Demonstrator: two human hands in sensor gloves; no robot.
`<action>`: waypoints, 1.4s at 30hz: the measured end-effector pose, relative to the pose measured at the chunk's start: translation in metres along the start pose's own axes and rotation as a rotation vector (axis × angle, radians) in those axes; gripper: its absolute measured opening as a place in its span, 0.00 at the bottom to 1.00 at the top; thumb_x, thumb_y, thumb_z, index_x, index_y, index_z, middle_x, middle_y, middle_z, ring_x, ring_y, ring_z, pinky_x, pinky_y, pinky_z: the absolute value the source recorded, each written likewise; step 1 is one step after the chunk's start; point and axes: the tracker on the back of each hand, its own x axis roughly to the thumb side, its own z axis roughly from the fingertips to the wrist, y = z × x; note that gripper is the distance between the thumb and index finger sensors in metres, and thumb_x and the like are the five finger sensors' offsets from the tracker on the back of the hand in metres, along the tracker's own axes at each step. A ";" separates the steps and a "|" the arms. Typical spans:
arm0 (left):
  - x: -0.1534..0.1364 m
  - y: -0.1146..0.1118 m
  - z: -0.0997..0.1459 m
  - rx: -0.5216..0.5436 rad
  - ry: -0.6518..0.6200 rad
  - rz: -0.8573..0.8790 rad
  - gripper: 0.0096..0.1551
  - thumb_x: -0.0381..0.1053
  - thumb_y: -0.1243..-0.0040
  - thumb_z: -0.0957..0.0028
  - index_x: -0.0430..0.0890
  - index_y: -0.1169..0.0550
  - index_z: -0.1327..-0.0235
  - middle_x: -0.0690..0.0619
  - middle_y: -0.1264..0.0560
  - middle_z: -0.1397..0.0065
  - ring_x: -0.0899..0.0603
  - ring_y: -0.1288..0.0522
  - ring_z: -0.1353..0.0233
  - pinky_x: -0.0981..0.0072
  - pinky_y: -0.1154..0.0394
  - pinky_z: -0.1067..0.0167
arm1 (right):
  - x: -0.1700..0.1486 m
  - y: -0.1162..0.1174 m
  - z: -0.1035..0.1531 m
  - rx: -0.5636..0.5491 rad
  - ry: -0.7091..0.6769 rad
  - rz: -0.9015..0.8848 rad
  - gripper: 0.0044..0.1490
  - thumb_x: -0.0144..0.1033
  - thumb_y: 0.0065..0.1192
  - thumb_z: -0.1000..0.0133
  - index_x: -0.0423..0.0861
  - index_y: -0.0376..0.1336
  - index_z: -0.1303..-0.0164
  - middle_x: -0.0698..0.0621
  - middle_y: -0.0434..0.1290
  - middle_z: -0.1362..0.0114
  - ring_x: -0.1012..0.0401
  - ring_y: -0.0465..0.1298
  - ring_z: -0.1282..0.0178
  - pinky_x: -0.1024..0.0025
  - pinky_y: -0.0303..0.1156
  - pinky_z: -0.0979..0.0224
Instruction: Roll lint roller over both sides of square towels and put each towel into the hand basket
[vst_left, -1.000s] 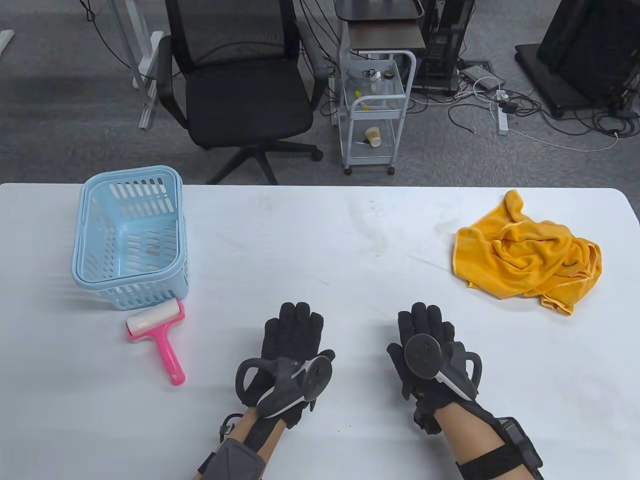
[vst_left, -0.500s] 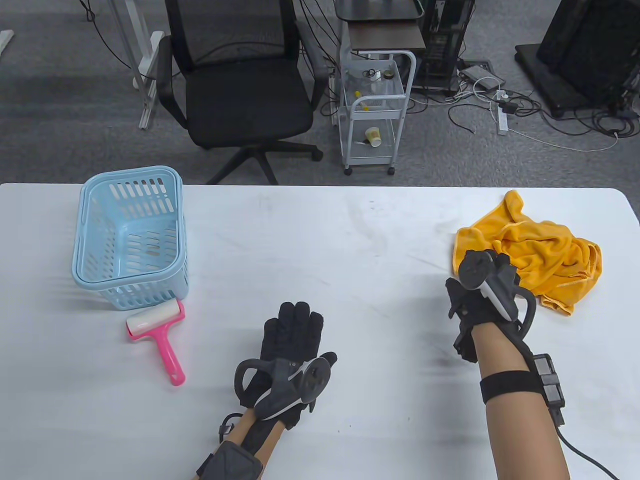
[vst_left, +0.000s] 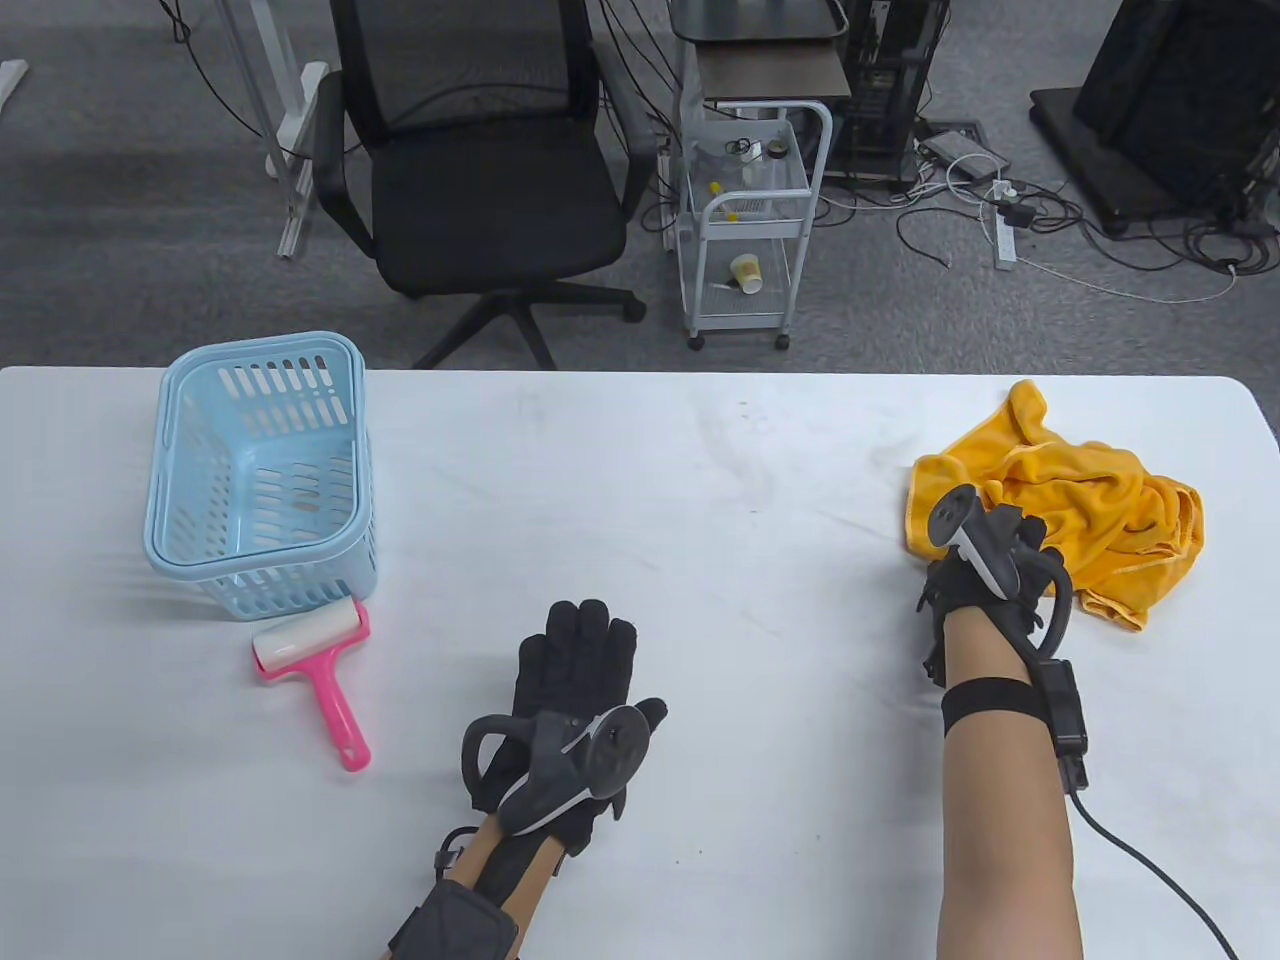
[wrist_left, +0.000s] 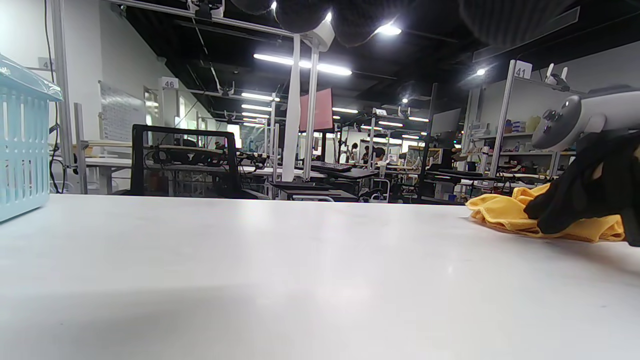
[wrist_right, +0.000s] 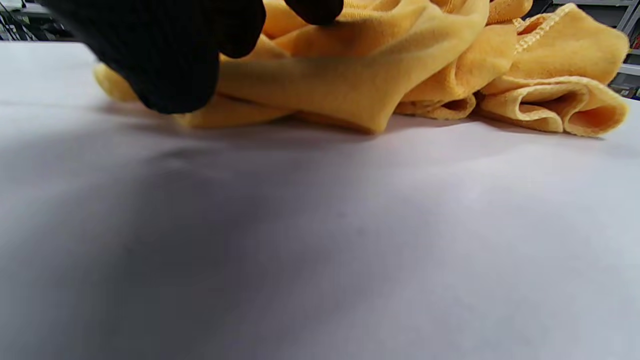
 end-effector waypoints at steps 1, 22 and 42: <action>0.000 0.000 0.000 -0.001 0.002 0.002 0.42 0.69 0.55 0.48 0.52 0.41 0.22 0.45 0.52 0.13 0.33 0.56 0.15 0.37 0.51 0.27 | 0.001 0.004 -0.002 0.007 -0.001 0.007 0.41 0.49 0.65 0.42 0.56 0.53 0.19 0.45 0.43 0.14 0.45 0.37 0.17 0.39 0.43 0.22; -0.005 0.003 -0.001 -0.001 0.008 0.042 0.42 0.70 0.55 0.48 0.52 0.42 0.22 0.45 0.52 0.13 0.33 0.56 0.15 0.36 0.51 0.27 | 0.003 -0.137 0.100 -0.491 -0.271 -0.208 0.28 0.41 0.64 0.41 0.55 0.61 0.29 0.46 0.53 0.14 0.46 0.45 0.15 0.40 0.50 0.21; 0.002 -0.002 -0.001 -0.120 -0.158 0.458 0.35 0.65 0.35 0.50 0.54 0.29 0.32 0.51 0.24 0.28 0.42 0.17 0.35 0.43 0.24 0.34 | 0.072 -0.044 0.266 0.077 -1.060 -0.627 0.29 0.40 0.64 0.40 0.49 0.63 0.28 0.41 0.54 0.15 0.40 0.47 0.15 0.35 0.52 0.23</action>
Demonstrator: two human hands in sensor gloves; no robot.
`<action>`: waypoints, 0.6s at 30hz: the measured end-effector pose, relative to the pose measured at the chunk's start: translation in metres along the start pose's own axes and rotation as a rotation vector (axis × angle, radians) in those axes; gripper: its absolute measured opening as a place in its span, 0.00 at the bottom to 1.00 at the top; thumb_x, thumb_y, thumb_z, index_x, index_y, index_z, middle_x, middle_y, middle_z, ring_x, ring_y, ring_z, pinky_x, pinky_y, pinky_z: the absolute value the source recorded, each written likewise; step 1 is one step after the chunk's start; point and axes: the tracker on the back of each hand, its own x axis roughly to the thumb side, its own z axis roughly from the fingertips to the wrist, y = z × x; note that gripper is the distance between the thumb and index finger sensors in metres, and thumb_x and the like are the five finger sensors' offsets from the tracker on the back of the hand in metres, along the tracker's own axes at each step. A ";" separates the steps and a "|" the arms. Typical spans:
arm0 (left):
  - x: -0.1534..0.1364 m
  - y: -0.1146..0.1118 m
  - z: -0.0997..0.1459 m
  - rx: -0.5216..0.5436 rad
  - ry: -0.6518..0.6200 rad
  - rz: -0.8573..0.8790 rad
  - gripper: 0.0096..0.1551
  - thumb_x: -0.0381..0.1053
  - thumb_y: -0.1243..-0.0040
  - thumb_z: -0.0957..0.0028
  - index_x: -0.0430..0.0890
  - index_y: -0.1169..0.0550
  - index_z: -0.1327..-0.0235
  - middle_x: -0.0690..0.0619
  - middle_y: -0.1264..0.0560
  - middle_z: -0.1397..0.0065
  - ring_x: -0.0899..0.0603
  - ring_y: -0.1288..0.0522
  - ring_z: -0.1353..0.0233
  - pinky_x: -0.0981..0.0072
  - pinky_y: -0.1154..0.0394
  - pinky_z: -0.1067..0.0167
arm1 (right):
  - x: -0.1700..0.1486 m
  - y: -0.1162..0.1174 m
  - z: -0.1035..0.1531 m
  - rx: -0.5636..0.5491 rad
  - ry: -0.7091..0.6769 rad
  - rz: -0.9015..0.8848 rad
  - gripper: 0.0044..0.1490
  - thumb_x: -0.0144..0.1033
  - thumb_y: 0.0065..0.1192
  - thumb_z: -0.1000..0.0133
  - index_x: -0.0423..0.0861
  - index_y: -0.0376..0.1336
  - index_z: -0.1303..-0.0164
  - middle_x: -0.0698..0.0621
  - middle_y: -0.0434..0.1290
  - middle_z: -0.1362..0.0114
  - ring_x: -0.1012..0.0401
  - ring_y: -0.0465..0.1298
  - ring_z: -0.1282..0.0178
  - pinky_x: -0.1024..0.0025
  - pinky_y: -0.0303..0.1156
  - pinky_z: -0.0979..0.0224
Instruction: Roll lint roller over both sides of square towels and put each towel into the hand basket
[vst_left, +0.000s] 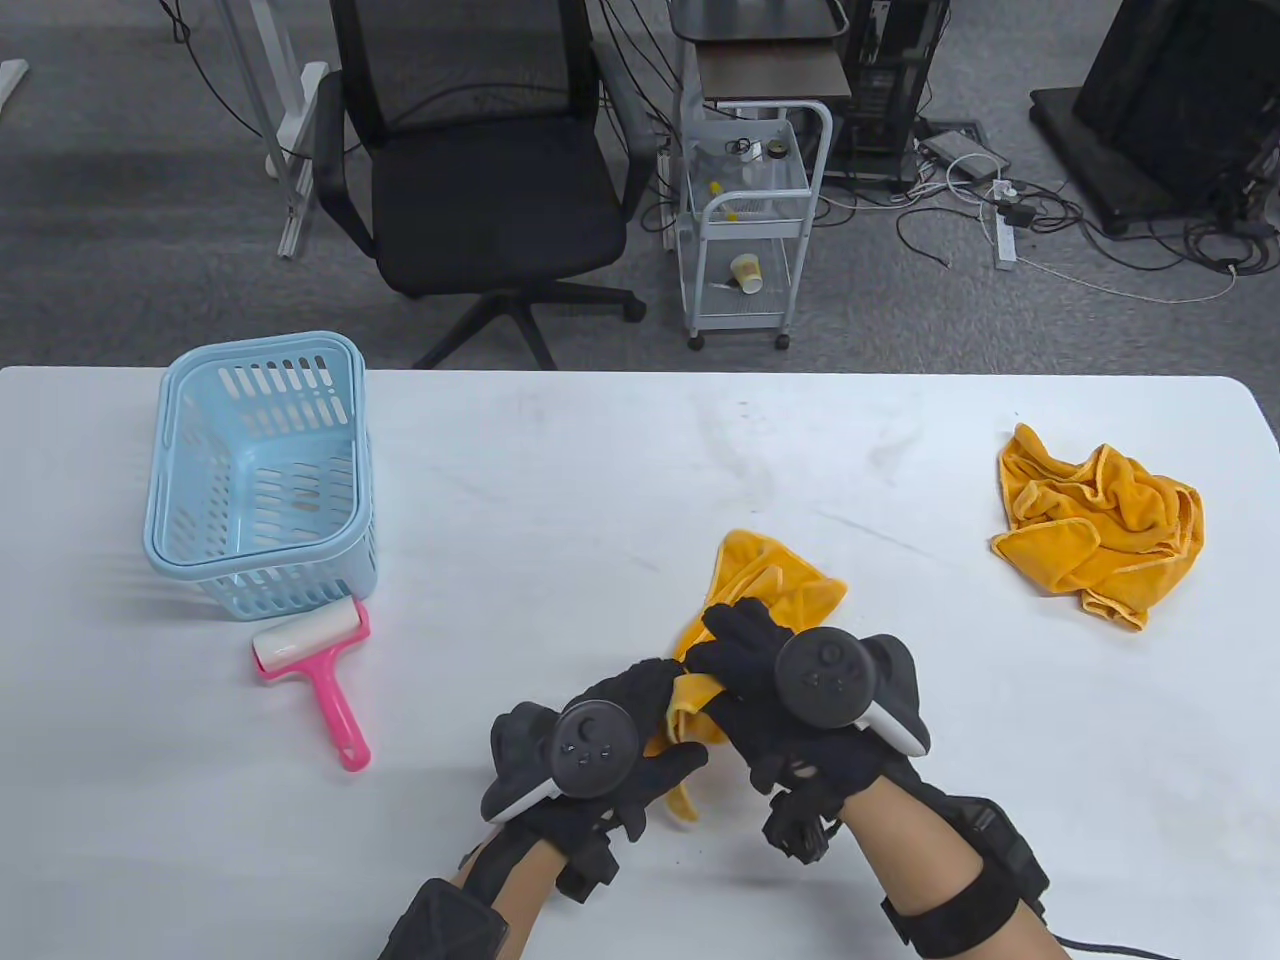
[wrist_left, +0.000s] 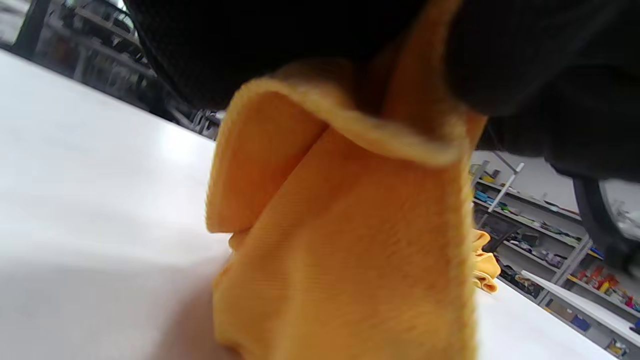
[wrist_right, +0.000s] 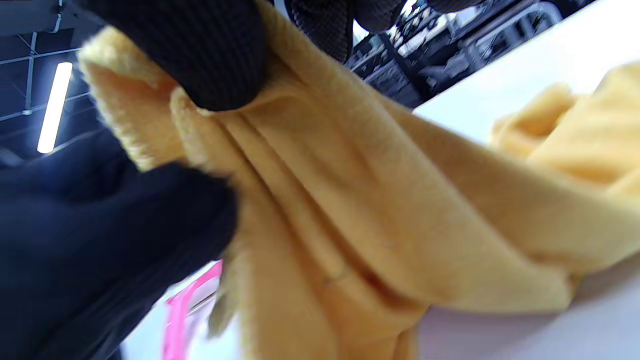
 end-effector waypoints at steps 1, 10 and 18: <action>-0.004 0.001 -0.001 0.007 0.013 0.030 0.28 0.61 0.34 0.48 0.55 0.26 0.35 0.53 0.21 0.32 0.43 0.15 0.39 0.44 0.22 0.35 | -0.003 0.005 0.001 -0.010 -0.004 -0.020 0.29 0.40 0.64 0.40 0.48 0.63 0.29 0.41 0.54 0.15 0.40 0.47 0.15 0.35 0.52 0.23; -0.032 0.024 0.003 0.123 0.134 0.251 0.24 0.60 0.35 0.45 0.56 0.25 0.38 0.52 0.19 0.40 0.48 0.13 0.54 0.51 0.17 0.45 | -0.013 0.010 0.019 -0.178 0.021 0.167 0.56 0.62 0.64 0.46 0.41 0.48 0.18 0.35 0.48 0.15 0.35 0.45 0.17 0.32 0.53 0.26; -0.038 0.023 0.004 0.078 0.100 0.454 0.24 0.59 0.36 0.44 0.54 0.26 0.36 0.51 0.19 0.38 0.50 0.12 0.55 0.53 0.15 0.45 | 0.003 0.040 0.020 -0.091 -0.048 0.278 0.58 0.71 0.66 0.51 0.42 0.58 0.21 0.37 0.56 0.17 0.35 0.52 0.17 0.33 0.57 0.26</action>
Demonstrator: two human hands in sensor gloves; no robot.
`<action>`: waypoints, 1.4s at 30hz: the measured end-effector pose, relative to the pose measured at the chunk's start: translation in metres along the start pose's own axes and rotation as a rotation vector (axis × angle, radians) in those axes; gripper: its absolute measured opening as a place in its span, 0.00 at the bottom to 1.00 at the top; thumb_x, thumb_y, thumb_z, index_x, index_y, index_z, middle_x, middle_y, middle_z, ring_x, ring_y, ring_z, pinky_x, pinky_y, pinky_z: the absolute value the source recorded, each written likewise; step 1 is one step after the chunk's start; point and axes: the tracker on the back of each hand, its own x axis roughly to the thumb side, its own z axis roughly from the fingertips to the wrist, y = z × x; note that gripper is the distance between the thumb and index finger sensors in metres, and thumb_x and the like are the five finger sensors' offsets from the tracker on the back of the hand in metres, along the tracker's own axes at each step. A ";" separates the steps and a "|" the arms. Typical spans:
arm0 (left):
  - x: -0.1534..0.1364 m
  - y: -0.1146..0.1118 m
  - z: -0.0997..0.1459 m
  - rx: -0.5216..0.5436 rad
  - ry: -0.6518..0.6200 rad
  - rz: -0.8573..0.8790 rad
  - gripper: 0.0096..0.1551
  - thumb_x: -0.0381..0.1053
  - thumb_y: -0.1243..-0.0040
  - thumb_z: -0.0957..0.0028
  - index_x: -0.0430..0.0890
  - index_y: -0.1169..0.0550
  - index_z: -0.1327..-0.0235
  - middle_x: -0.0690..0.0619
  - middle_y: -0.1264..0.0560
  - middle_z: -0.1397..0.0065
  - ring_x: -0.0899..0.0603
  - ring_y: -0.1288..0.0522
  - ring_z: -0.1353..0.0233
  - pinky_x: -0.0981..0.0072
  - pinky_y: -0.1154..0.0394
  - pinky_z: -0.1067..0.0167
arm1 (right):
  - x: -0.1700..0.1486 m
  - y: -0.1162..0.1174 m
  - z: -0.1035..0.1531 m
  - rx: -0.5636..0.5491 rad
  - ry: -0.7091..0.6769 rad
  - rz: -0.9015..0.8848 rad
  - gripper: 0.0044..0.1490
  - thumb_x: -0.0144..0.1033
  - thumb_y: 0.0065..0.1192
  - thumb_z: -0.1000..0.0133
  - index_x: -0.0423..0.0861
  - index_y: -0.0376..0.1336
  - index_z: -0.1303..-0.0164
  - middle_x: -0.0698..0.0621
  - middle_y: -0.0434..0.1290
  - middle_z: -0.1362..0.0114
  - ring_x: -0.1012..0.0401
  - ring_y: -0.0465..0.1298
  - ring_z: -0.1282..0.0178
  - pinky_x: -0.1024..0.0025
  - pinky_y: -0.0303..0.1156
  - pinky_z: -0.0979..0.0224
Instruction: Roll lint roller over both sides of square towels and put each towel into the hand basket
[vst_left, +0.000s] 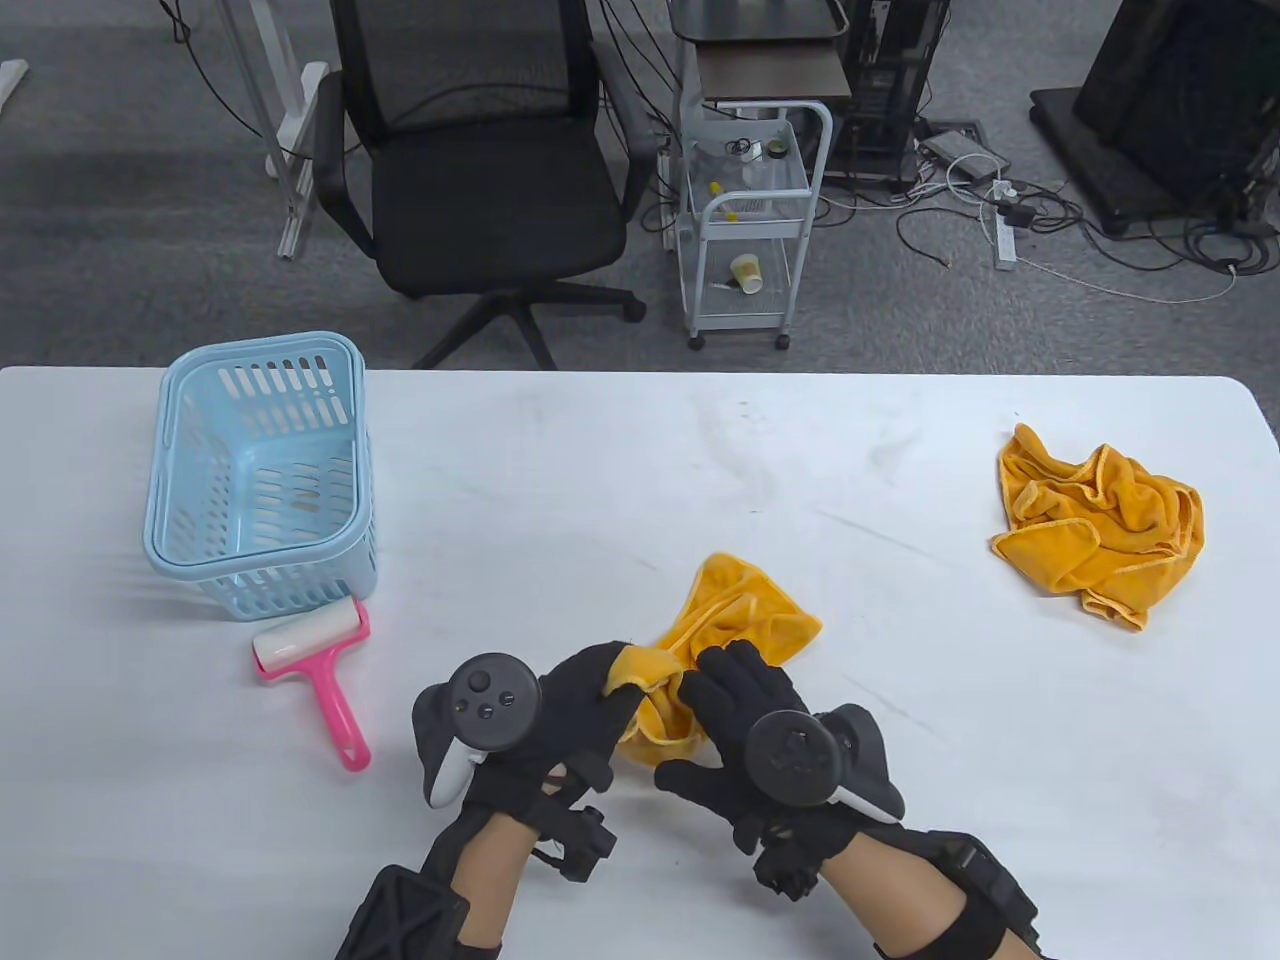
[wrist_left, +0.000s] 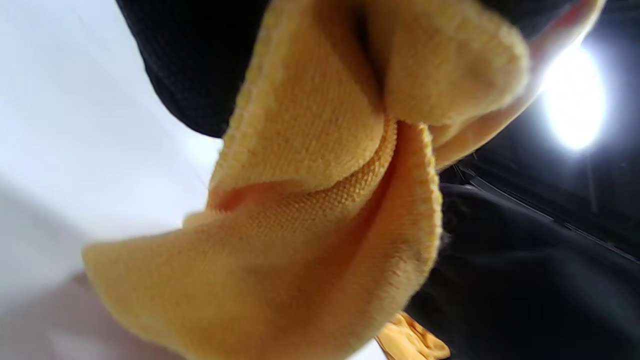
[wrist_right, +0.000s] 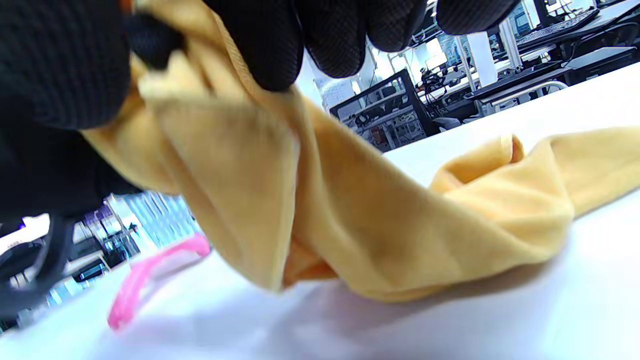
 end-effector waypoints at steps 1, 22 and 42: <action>0.000 -0.004 0.000 -0.023 -0.003 0.020 0.24 0.58 0.37 0.43 0.54 0.26 0.36 0.50 0.19 0.38 0.50 0.11 0.54 0.53 0.15 0.45 | 0.000 0.006 -0.001 0.005 0.009 0.001 0.58 0.71 0.66 0.51 0.42 0.58 0.22 0.37 0.56 0.17 0.36 0.52 0.17 0.33 0.57 0.26; 0.019 0.035 0.013 0.320 0.057 -0.664 0.22 0.47 0.36 0.43 0.58 0.23 0.35 0.51 0.22 0.34 0.45 0.12 0.47 0.46 0.19 0.41 | -0.114 -0.063 0.000 -0.208 0.449 0.025 0.27 0.40 0.67 0.41 0.41 0.71 0.35 0.40 0.69 0.24 0.38 0.64 0.21 0.34 0.61 0.27; 0.176 0.161 0.100 0.510 -0.255 -0.852 0.20 0.53 0.33 0.43 0.59 0.21 0.37 0.56 0.16 0.38 0.44 0.14 0.42 0.40 0.23 0.35 | -0.080 -0.268 0.067 -0.235 0.063 -0.269 0.27 0.50 0.74 0.44 0.42 0.76 0.45 0.40 0.75 0.28 0.37 0.67 0.23 0.32 0.60 0.27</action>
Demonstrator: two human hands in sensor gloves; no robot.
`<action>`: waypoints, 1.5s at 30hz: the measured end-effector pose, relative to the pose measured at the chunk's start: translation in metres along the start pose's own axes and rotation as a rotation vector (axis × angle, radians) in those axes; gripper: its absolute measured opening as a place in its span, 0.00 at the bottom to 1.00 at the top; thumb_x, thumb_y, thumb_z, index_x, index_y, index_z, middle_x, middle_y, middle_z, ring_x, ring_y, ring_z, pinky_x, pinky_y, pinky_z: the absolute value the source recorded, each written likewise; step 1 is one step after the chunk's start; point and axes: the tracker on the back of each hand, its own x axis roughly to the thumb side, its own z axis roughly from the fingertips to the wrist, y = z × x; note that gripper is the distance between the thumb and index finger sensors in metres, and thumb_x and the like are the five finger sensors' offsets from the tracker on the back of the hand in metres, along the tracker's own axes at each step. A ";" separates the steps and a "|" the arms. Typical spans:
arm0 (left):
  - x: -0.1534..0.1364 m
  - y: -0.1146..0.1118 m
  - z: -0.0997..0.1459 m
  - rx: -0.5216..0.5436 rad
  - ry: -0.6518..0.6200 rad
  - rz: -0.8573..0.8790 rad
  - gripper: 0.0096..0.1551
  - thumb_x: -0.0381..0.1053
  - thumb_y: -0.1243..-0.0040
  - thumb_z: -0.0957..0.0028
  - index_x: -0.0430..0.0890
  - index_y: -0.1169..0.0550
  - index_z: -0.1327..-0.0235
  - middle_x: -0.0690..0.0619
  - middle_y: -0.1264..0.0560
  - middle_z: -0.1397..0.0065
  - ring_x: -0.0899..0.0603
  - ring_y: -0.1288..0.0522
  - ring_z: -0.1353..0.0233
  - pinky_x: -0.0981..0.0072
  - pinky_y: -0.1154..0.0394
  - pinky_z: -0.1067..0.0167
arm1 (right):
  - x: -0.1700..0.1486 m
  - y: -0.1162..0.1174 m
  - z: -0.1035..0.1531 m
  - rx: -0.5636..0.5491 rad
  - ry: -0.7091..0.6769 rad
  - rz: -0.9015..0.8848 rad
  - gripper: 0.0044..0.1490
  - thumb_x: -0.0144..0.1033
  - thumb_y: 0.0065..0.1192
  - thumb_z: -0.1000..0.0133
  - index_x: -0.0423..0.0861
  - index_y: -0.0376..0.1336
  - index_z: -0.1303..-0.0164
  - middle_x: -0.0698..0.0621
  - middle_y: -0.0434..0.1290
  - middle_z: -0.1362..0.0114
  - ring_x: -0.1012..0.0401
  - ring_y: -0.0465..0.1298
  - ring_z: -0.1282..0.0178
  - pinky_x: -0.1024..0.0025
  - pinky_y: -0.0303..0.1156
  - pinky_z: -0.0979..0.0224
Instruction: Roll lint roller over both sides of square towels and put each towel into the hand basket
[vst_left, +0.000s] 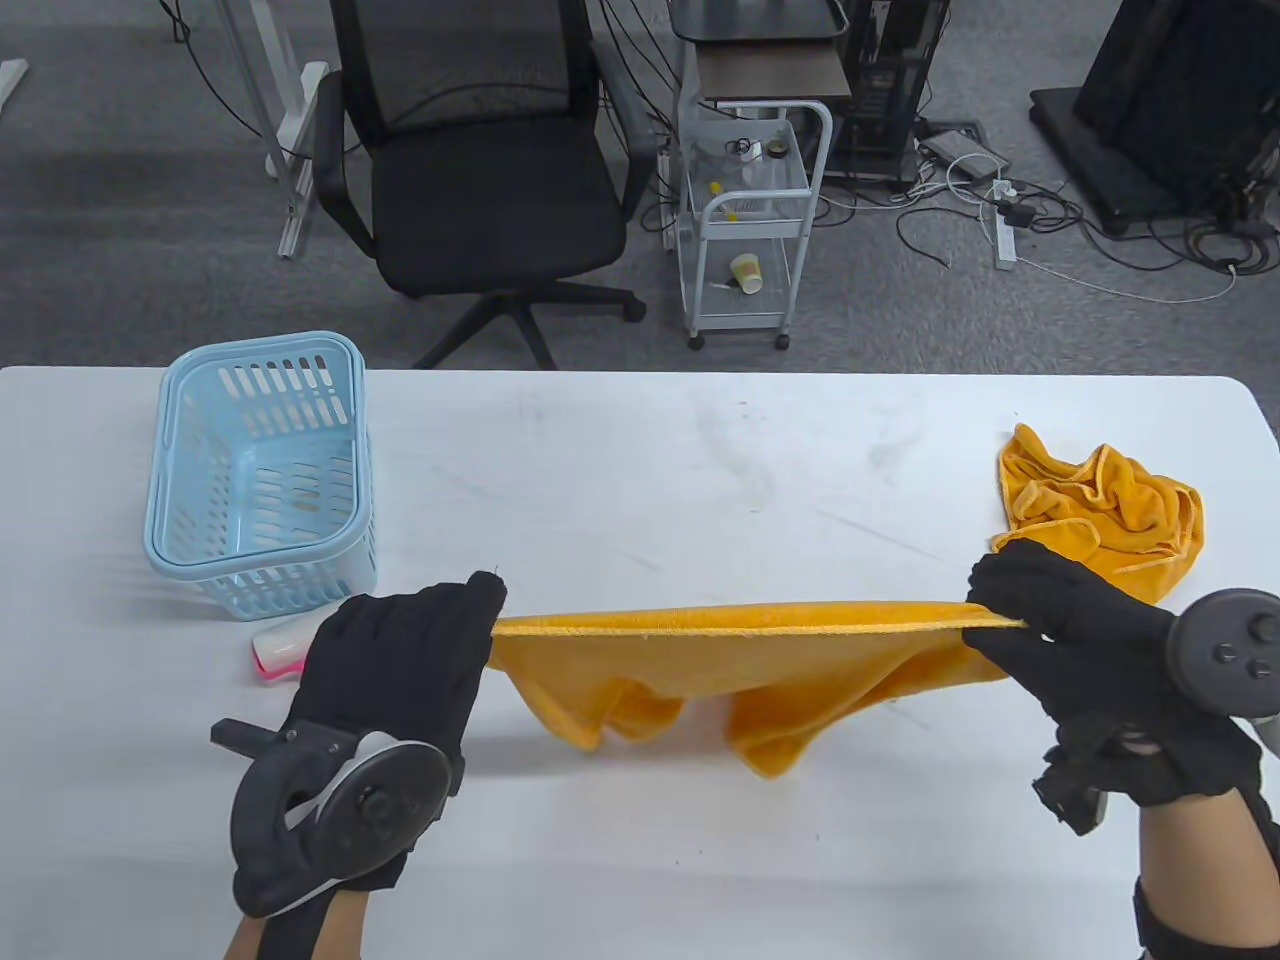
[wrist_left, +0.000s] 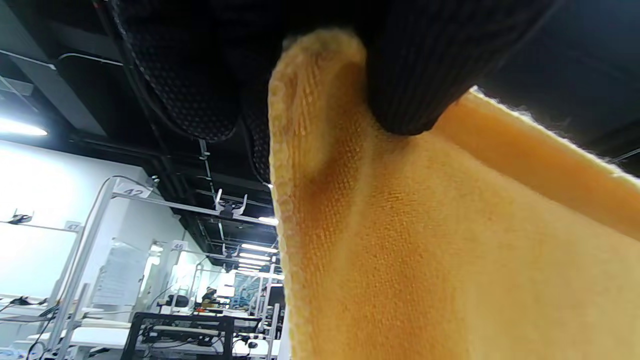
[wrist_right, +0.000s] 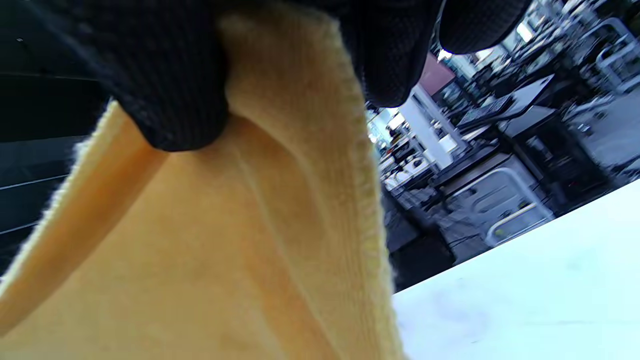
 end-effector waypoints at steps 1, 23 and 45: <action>-0.001 0.005 -0.003 -0.002 -0.004 -0.002 0.20 0.53 0.33 0.43 0.59 0.21 0.37 0.56 0.16 0.38 0.44 0.14 0.42 0.40 0.24 0.35 | 0.003 -0.005 -0.003 0.012 -0.013 -0.008 0.28 0.50 0.73 0.43 0.41 0.76 0.45 0.40 0.74 0.28 0.37 0.66 0.22 0.32 0.60 0.27; -0.027 -0.054 -0.127 0.159 0.061 -0.255 0.18 0.51 0.33 0.43 0.66 0.22 0.41 0.62 0.19 0.31 0.45 0.17 0.31 0.39 0.29 0.26 | -0.017 -0.012 -0.132 -0.423 0.156 0.197 0.26 0.50 0.70 0.44 0.60 0.70 0.35 0.52 0.67 0.20 0.45 0.59 0.14 0.34 0.52 0.18; -0.004 -0.280 0.080 -0.960 -0.213 -0.344 0.20 0.51 0.35 0.46 0.65 0.22 0.41 0.61 0.19 0.30 0.43 0.20 0.27 0.34 0.33 0.26 | -0.138 0.224 -0.003 0.761 0.156 0.572 0.30 0.41 0.71 0.44 0.52 0.69 0.30 0.44 0.68 0.21 0.42 0.63 0.19 0.33 0.58 0.25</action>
